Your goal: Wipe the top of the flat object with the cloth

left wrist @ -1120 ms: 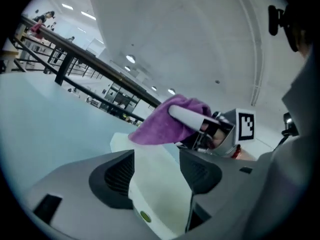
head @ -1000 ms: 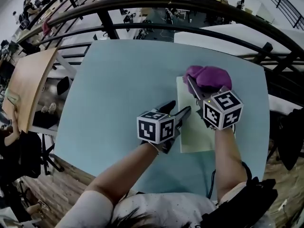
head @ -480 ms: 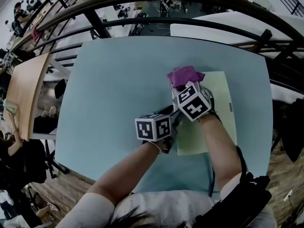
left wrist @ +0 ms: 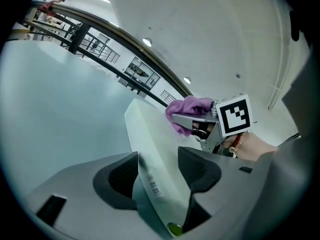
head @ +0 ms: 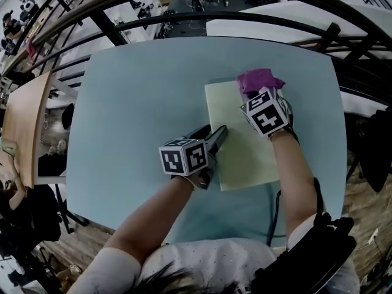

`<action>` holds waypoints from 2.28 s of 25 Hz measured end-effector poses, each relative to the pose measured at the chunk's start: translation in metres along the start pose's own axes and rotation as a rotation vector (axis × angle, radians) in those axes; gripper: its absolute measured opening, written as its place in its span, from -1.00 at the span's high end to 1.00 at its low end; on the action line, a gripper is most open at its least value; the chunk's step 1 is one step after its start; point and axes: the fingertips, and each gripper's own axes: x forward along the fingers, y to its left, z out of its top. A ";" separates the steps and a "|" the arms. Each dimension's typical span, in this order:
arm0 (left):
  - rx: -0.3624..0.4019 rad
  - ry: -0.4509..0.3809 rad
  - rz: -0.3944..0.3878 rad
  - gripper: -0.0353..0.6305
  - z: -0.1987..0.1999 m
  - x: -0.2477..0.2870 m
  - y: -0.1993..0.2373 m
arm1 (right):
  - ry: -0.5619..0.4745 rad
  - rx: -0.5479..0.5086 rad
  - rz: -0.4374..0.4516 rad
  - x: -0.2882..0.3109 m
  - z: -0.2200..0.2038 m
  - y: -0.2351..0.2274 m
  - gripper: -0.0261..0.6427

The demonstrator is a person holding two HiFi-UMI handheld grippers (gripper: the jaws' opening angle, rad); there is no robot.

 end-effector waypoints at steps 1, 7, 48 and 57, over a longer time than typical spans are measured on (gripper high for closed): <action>-0.004 0.006 -0.005 0.15 0.000 0.000 0.000 | 0.008 0.009 -0.014 -0.003 -0.007 -0.008 0.83; 0.006 0.001 -0.001 0.15 0.001 -0.001 0.001 | 0.046 0.072 -0.086 -0.015 -0.037 -0.049 0.83; -0.005 0.016 -0.026 0.18 0.004 -0.001 0.003 | -0.023 0.166 0.198 -0.028 -0.013 0.063 0.84; -0.021 0.032 -0.033 0.18 0.003 -0.002 0.006 | 0.054 0.261 -0.037 -0.054 -0.072 -0.020 0.84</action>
